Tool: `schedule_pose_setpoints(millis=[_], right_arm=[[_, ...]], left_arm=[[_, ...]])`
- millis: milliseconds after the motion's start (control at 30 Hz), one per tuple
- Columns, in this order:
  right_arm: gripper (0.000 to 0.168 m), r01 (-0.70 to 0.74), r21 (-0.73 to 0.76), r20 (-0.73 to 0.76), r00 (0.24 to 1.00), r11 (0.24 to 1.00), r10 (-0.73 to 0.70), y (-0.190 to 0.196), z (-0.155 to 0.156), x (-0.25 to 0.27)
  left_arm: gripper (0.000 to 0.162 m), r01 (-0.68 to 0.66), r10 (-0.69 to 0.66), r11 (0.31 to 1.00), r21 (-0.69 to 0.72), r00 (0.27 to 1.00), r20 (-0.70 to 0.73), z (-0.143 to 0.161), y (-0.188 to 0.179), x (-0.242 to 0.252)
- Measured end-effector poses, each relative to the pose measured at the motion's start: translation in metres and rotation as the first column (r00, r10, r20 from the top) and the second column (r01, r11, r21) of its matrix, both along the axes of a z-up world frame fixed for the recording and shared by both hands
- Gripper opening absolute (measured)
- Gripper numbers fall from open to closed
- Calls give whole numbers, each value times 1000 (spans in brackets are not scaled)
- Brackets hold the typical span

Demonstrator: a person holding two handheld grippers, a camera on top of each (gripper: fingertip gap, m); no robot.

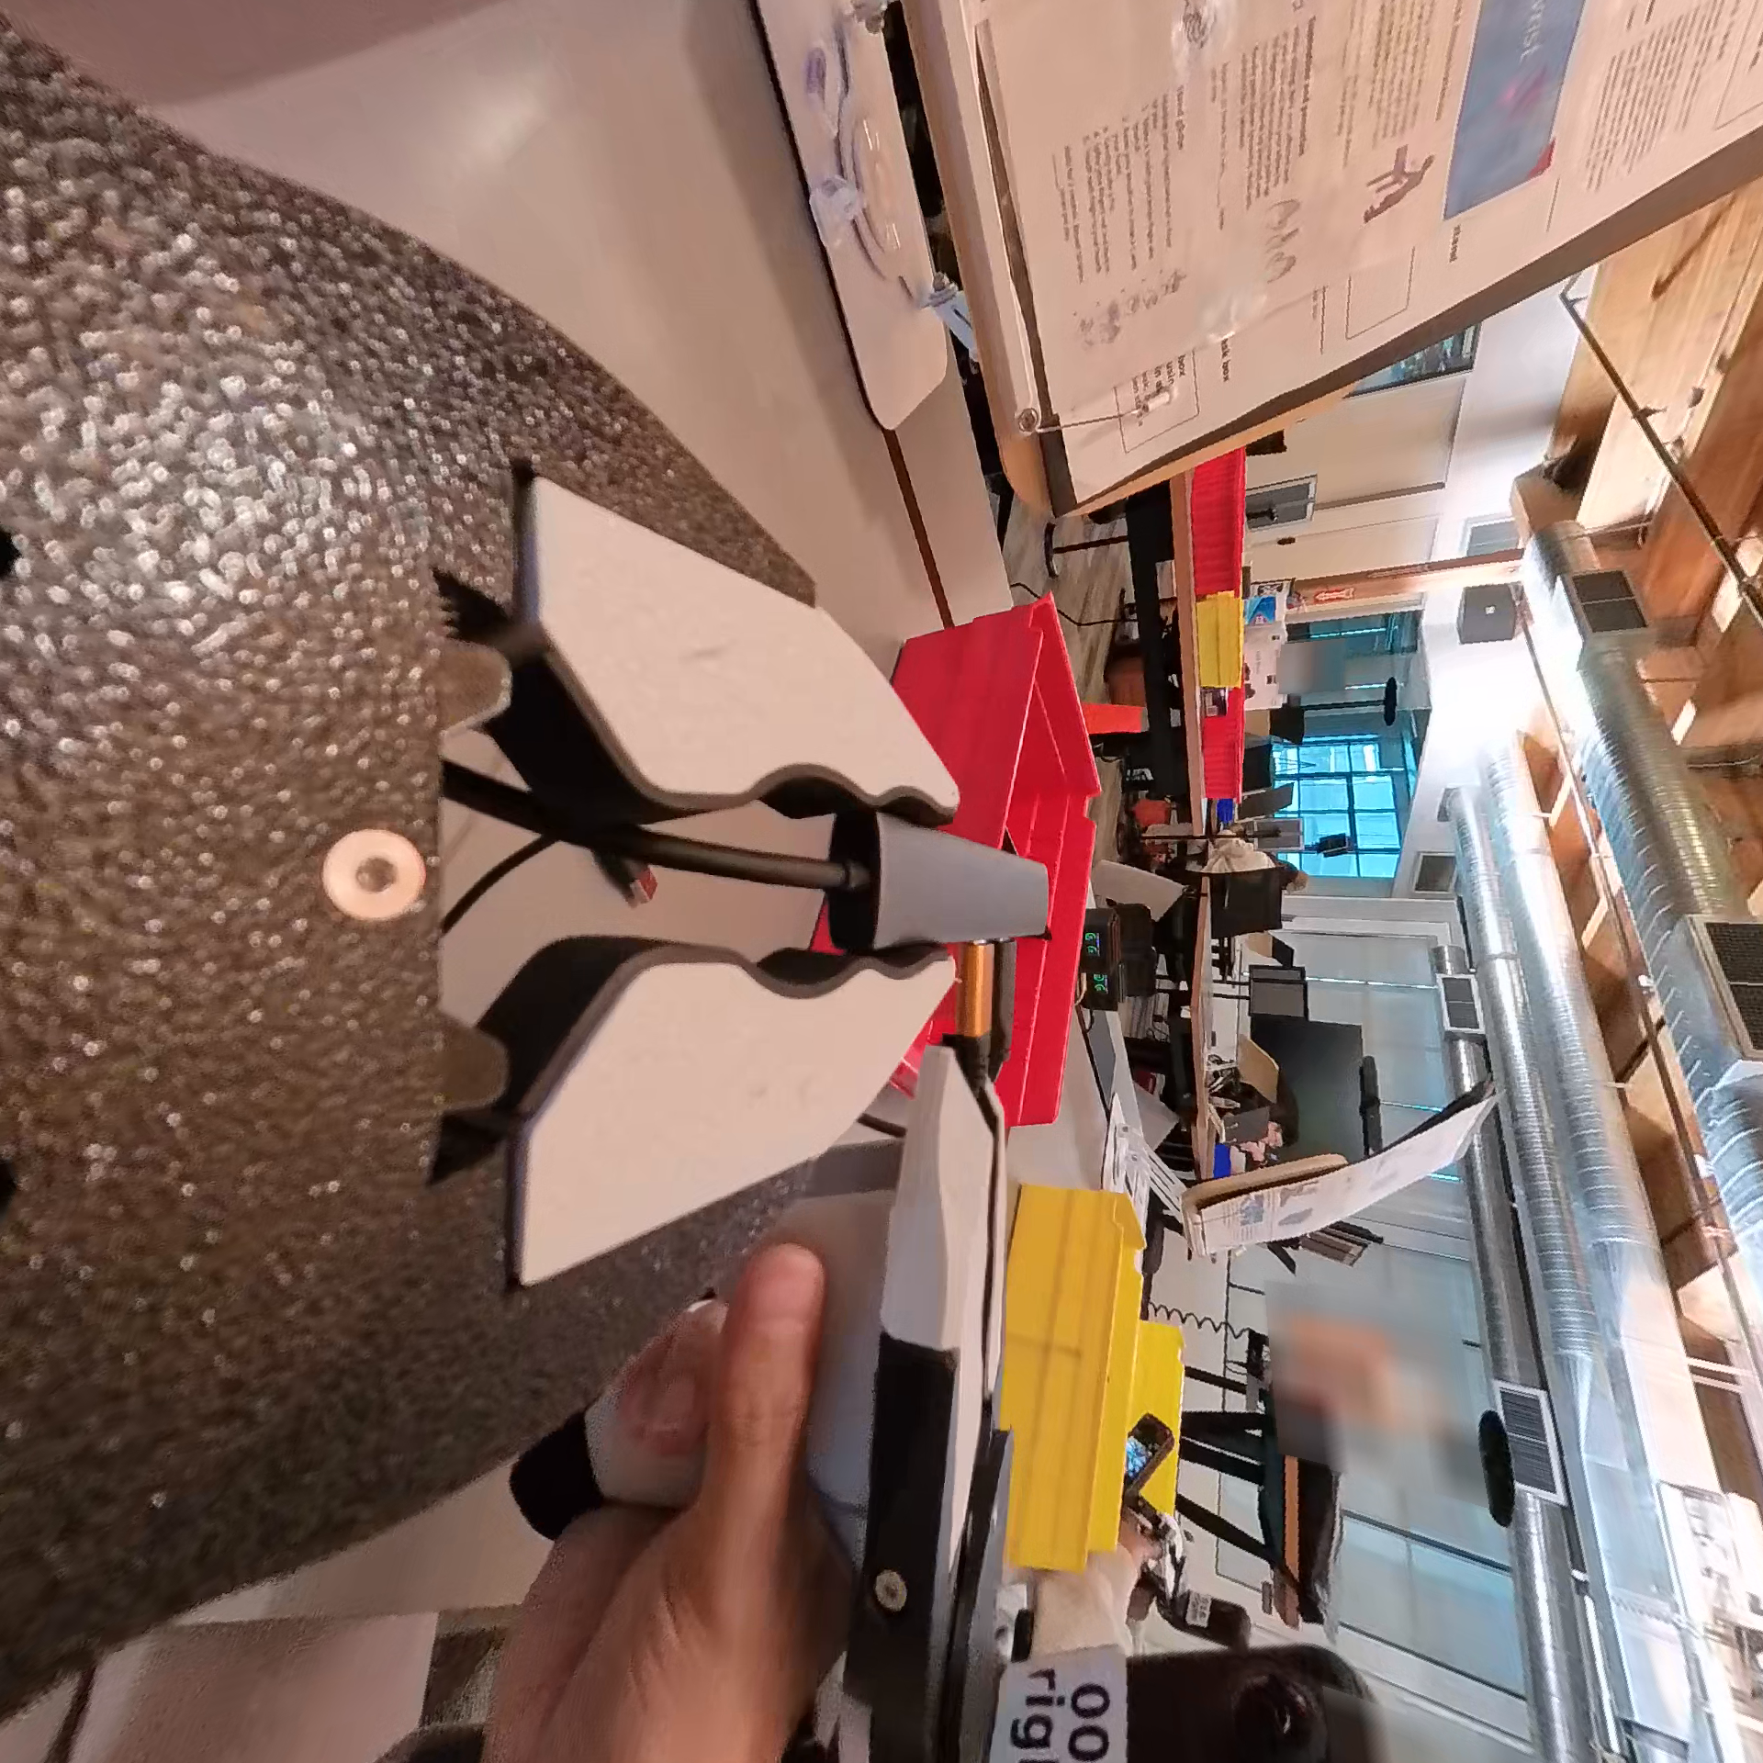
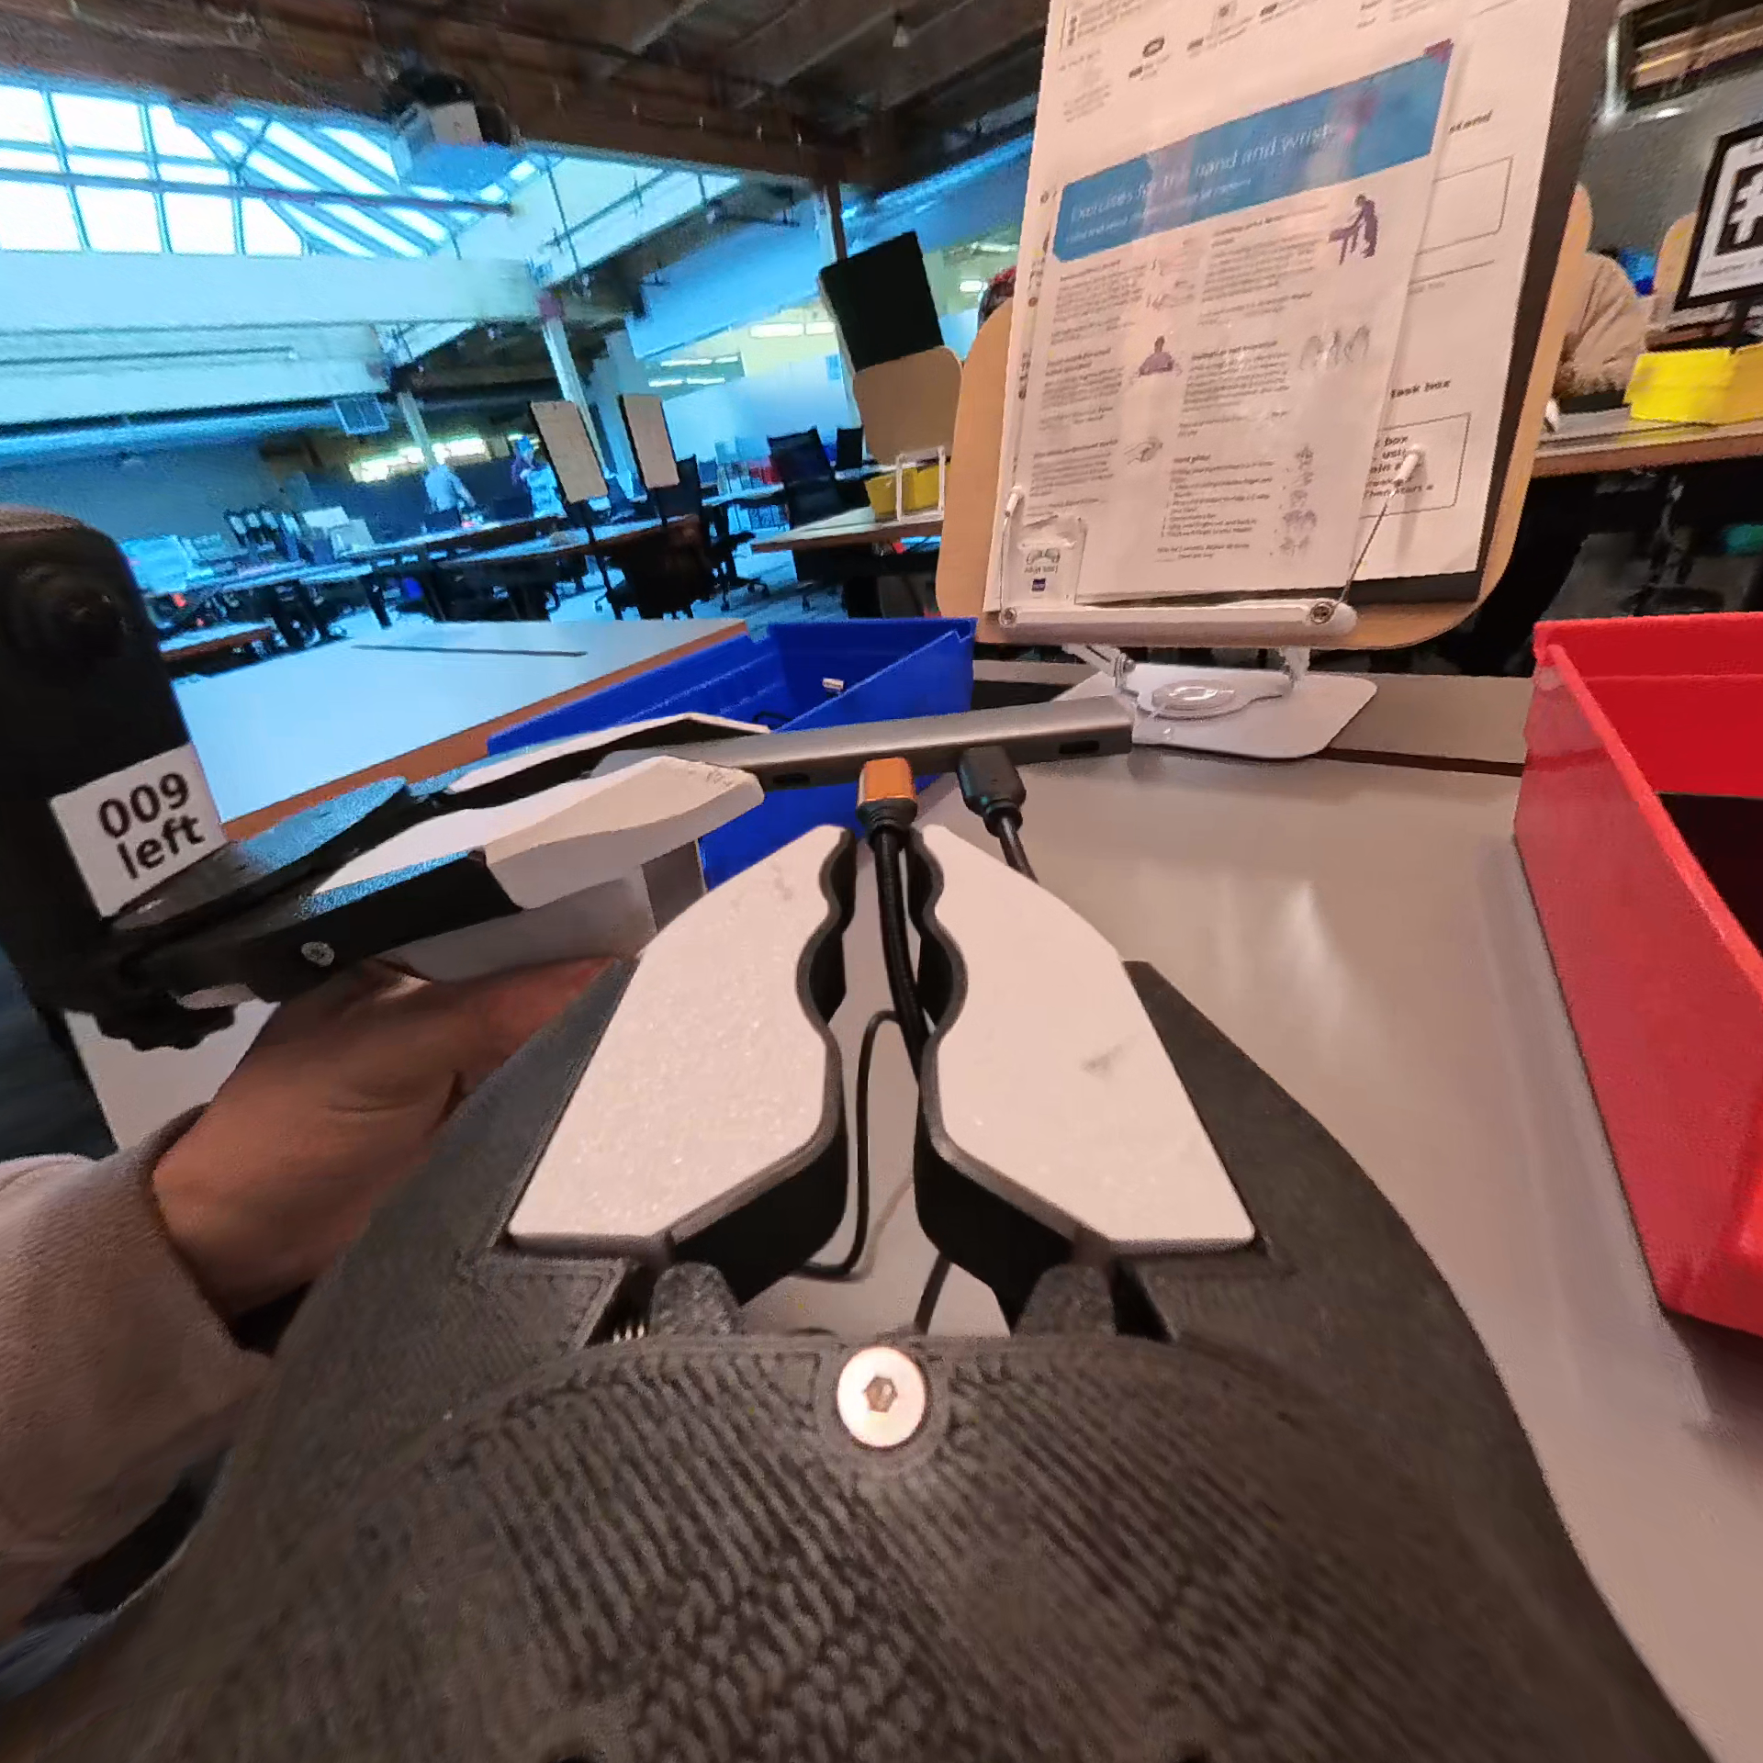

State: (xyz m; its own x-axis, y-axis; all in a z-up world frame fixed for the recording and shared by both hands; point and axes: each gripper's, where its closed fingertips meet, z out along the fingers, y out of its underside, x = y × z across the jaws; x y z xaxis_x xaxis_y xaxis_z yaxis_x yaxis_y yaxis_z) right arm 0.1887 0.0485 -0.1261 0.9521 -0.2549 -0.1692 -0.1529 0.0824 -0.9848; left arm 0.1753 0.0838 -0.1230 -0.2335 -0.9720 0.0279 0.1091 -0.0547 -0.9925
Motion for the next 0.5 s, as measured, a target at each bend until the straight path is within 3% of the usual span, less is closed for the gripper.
schedule_pose_setpoints(millis=[500], right_arm=[[10,118,56,86,989,991,-123,2,5,5]], left_arm=[[23,4,-5,999,-38,1000,-4,-5,0,1]])
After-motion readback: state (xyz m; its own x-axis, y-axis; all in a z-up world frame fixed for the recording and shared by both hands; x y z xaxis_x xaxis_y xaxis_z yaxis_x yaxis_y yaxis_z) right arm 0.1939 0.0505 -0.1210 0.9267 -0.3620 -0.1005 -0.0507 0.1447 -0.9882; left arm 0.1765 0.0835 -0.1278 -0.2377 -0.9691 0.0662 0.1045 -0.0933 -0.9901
